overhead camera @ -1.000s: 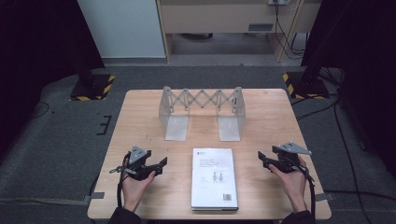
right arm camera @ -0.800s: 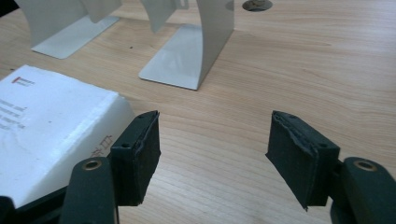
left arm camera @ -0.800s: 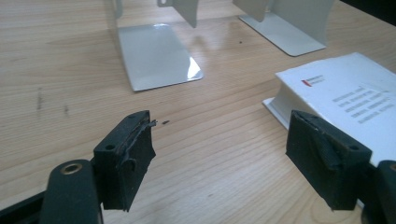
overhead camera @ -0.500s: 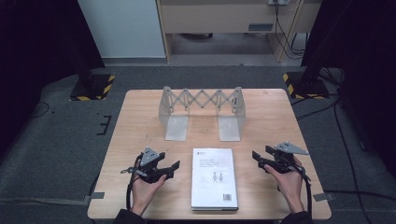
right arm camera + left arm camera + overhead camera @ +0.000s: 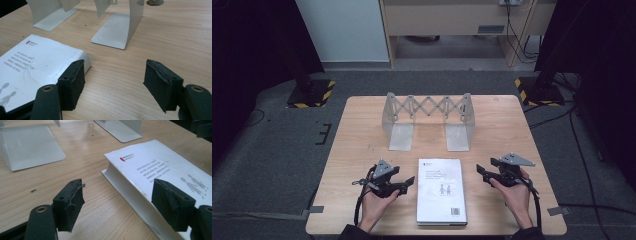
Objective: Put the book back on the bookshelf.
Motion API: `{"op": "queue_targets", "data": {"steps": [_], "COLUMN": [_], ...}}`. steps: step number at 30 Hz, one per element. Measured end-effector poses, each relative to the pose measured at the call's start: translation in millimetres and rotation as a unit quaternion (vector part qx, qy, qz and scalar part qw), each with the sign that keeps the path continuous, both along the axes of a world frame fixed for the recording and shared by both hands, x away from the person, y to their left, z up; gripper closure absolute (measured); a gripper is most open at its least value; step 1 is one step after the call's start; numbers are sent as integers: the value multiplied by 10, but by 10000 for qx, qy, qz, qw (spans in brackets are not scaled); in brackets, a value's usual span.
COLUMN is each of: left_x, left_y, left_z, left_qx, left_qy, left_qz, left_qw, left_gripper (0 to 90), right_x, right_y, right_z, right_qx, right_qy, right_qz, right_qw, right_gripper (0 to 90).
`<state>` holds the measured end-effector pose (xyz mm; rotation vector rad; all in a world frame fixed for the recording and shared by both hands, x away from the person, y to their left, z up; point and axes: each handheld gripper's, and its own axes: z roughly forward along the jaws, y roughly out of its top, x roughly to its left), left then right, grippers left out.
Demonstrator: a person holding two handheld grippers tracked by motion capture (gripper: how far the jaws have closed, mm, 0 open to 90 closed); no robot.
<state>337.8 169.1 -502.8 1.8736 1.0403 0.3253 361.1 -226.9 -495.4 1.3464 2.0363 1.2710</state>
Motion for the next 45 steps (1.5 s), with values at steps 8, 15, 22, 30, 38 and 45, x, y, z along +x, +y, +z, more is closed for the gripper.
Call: {"op": "queue_targets", "data": {"steps": [8,15,22,30,38,45], "left_x": [4,23,32,54,98,119], "left_y": [-116,-302,-391,-432,-465,-494], "left_z": [-34,-107,-175,-220,-307,-361], "left_qx": [-120,-157,-14,-135,-497,-733], "left_qy": [101,254,236,293,623,840], "left_qz": [-199,-395,-510,-563,-628,-640], "left_qw": [9997,9988,9984,9979,9948,9917], "left_gripper": [240,242,244,175,102,76], "right_x": [-11,-16,-36,-54,-61,-66], "right_y": [84,130,136,209,272,328], "right_z": [-27,-62,-83,-144,-199,-235], "right_qx": [-4,-39,33,21,123,164], "right_qy": [31,76,83,163,220,263], "right_qz": [120,217,242,342,516,613], "right_qw": [9999,9997,9997,9993,9983,9976], "right_gripper": [314,311,309,300,293,286]}}
